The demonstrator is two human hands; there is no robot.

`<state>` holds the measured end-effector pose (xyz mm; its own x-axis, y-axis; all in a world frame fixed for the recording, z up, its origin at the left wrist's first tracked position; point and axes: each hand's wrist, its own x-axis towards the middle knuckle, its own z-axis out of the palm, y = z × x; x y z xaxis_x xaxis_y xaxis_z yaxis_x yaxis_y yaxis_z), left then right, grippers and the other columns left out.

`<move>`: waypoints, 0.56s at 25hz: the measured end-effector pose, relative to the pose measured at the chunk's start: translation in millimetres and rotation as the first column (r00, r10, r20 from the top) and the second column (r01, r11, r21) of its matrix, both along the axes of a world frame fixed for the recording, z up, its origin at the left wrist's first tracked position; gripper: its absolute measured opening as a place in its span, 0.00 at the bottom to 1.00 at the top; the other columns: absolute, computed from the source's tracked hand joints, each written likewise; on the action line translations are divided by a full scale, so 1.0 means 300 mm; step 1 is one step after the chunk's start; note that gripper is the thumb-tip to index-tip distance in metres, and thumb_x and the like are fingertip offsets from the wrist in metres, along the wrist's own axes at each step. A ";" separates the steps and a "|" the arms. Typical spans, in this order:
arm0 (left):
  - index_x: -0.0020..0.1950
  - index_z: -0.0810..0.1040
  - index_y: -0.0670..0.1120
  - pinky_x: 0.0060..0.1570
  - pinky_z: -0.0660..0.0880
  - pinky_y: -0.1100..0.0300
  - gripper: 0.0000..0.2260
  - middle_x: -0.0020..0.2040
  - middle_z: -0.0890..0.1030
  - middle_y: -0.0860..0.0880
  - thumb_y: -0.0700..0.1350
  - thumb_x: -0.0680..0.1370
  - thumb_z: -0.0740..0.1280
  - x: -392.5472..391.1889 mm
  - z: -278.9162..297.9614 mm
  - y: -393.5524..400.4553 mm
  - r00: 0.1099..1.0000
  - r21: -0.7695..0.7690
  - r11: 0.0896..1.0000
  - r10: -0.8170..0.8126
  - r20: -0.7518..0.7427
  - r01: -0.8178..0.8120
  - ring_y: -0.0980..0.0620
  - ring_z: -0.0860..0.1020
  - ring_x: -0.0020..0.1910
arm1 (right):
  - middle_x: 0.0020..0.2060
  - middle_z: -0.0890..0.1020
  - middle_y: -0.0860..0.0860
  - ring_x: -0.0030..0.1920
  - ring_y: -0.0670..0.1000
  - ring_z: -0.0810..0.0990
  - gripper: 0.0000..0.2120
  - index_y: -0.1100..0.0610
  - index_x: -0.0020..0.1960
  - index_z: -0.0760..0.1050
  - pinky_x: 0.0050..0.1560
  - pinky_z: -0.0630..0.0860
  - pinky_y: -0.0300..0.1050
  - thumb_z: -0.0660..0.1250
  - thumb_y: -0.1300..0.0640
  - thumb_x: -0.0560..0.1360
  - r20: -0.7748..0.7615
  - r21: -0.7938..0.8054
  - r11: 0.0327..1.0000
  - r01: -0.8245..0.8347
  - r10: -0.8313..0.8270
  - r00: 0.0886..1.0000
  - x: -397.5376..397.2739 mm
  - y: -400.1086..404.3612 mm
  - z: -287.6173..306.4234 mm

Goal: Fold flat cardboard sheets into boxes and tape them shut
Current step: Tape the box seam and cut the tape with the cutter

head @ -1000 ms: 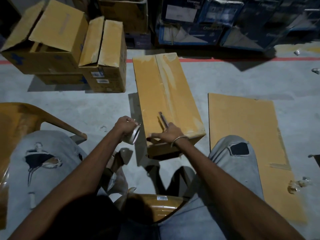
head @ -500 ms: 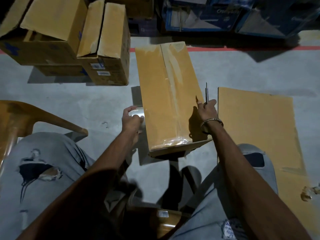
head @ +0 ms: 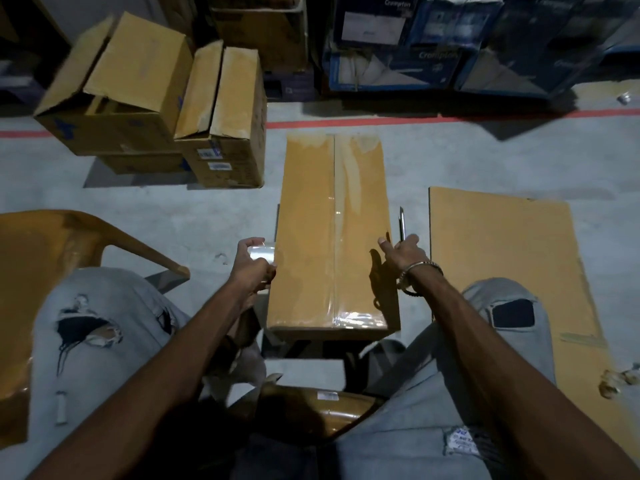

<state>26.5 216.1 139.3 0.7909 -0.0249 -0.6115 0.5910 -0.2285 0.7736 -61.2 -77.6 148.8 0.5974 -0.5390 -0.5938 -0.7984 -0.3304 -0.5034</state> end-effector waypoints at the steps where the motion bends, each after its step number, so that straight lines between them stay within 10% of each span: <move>1: 0.63 0.72 0.57 0.37 0.79 0.53 0.29 0.60 0.80 0.37 0.26 0.73 0.62 -0.026 0.005 0.025 1.000 0.007 1.000 -0.012 -0.018 0.012 0.42 0.79 0.43 | 0.60 0.77 0.61 0.56 0.64 0.80 0.30 0.60 0.70 0.58 0.49 0.80 0.57 0.61 0.38 0.82 -0.029 0.032 0.999 0.005 -0.004 1.000 -0.029 0.021 0.011; 9: 0.68 0.69 0.50 0.35 0.75 0.55 0.27 0.47 0.75 0.42 0.26 0.75 0.59 -0.161 0.050 0.074 0.996 0.103 0.991 -0.083 -0.028 0.085 0.45 0.75 0.39 | 0.58 0.71 0.60 0.55 0.61 0.76 0.34 0.60 0.73 0.55 0.39 0.77 0.53 0.71 0.47 0.79 -0.170 0.116 0.993 0.001 0.019 0.985 -0.107 0.149 0.077; 14: 0.66 0.71 0.49 0.28 0.68 0.59 0.21 0.51 0.78 0.42 0.32 0.76 0.63 -0.129 0.099 0.029 0.982 0.304 0.942 -0.176 0.073 0.146 0.50 0.74 0.36 | 0.58 0.80 0.60 0.49 0.59 0.80 0.29 0.60 0.68 0.59 0.47 0.77 0.52 0.71 0.47 0.79 0.024 -0.192 0.974 -0.117 0.124 0.992 -0.033 0.142 0.100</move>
